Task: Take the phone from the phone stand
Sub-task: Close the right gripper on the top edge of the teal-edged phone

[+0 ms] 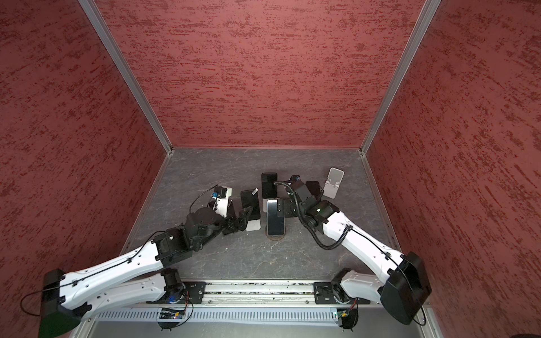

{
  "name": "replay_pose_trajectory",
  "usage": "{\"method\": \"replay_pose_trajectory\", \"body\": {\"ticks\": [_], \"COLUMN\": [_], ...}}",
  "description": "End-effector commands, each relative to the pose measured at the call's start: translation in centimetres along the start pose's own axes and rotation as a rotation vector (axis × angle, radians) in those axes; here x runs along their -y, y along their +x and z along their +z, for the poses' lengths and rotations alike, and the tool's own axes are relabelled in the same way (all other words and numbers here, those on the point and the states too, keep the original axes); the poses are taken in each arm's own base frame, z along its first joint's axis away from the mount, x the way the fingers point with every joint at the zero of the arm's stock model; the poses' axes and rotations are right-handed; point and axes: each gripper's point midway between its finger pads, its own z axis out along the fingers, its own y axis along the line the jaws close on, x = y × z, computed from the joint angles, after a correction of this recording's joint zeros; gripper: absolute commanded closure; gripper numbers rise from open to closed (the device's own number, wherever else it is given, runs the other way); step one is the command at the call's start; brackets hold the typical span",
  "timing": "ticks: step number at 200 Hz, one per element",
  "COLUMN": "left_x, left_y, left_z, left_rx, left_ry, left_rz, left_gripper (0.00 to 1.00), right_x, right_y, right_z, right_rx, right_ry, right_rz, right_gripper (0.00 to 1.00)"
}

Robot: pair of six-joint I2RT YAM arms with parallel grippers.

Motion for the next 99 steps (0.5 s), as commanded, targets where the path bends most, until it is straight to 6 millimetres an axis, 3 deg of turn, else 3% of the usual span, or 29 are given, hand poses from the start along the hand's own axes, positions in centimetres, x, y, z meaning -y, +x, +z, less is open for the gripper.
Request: {"method": "replay_pose_trajectory", "body": {"ticks": [1,99], "left_x": [0.0,-1.2], "left_y": [0.5,1.1], "left_z": [-0.7,-1.7], "left_rx": [-0.006,-0.009], "left_ry": [0.056,0.061], "left_rz": [-0.074,-0.105], "left_gripper": [0.00,0.01], "right_x": [-0.3,-3.9], "right_y": [0.3,1.6], "right_z": [0.1,2.1], "right_rx": [-0.008,-0.032], "right_ry": [0.031,0.039], "right_rz": [0.013,0.008], "right_gripper": [0.05,0.04]}}
